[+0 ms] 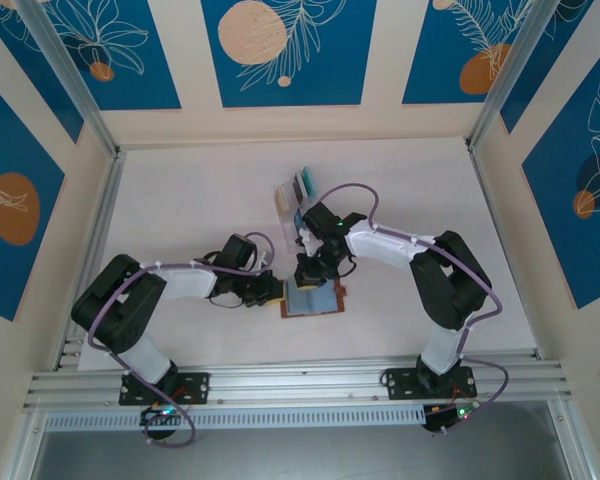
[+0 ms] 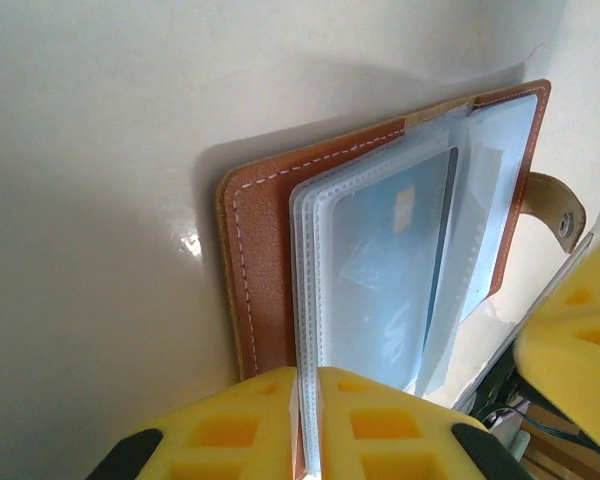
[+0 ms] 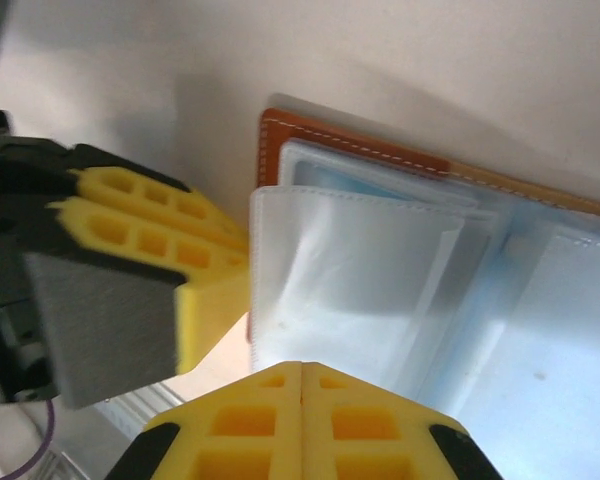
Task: Put the credit cards into the card holder
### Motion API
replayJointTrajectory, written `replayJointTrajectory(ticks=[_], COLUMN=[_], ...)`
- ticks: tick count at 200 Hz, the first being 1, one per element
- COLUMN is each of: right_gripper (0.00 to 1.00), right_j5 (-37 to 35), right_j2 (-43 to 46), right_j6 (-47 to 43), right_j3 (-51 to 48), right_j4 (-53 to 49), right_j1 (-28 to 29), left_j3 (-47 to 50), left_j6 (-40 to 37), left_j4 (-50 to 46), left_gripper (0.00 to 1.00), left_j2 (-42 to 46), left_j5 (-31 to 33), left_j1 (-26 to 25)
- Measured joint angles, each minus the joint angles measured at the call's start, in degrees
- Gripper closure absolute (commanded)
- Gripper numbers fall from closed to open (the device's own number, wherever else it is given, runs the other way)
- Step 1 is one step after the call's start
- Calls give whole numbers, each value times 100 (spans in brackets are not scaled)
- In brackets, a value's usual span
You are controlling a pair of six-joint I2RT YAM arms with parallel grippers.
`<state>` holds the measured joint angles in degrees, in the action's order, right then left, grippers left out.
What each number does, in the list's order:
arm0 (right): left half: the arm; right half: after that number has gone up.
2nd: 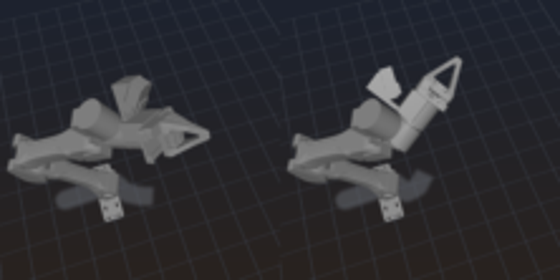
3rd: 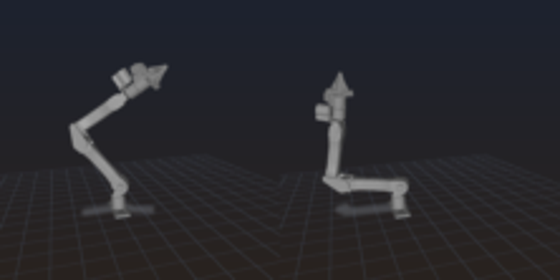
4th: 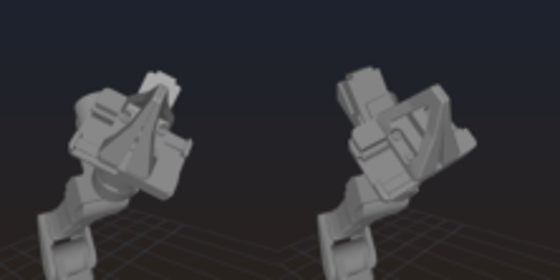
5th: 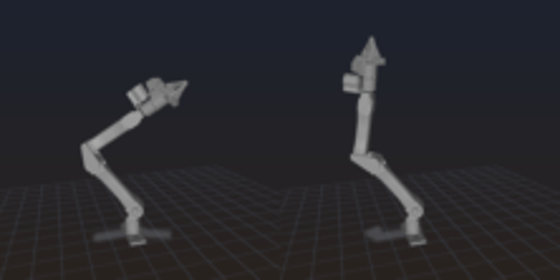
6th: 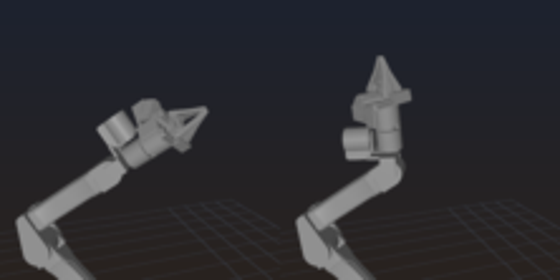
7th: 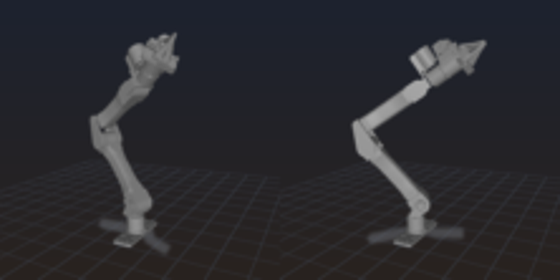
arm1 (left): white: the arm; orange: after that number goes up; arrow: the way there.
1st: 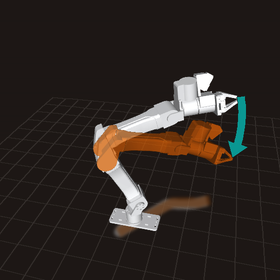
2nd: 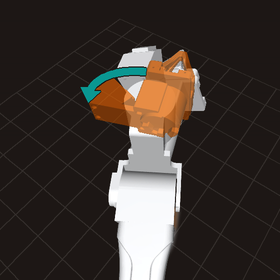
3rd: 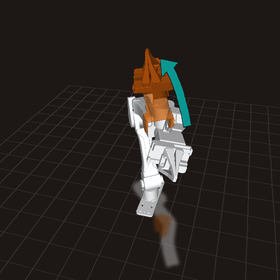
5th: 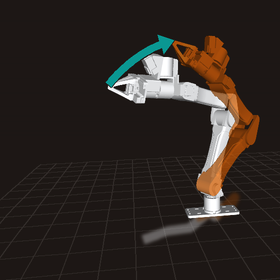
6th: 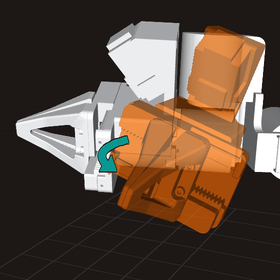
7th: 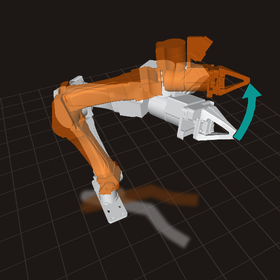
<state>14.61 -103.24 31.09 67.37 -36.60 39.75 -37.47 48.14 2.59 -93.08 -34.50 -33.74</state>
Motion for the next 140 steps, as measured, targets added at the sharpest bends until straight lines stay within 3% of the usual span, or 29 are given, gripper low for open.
replayJointTrajectory(ticks=[48,66,106,140], right_gripper=[93,86,75,73], right_j5=[-4,-20,-273,-531], right_j2=[-573,-573,-317,81], right_j6=[4,7,37,-24], right_j3=[24,44,61,280], right_j4=[149,146,-68,-503], right_j1=[116,118,90,-28], left_j3=[0,0,0,9], left_j6=[-2,-7,-22,-24], left_j4=[7,2,-13,-157], left_gripper=[88,88,88,87], left_j2=[-107,-107,-96,144], left_j5=[-2,0,2,0], left_j1=[0,0,15,101])
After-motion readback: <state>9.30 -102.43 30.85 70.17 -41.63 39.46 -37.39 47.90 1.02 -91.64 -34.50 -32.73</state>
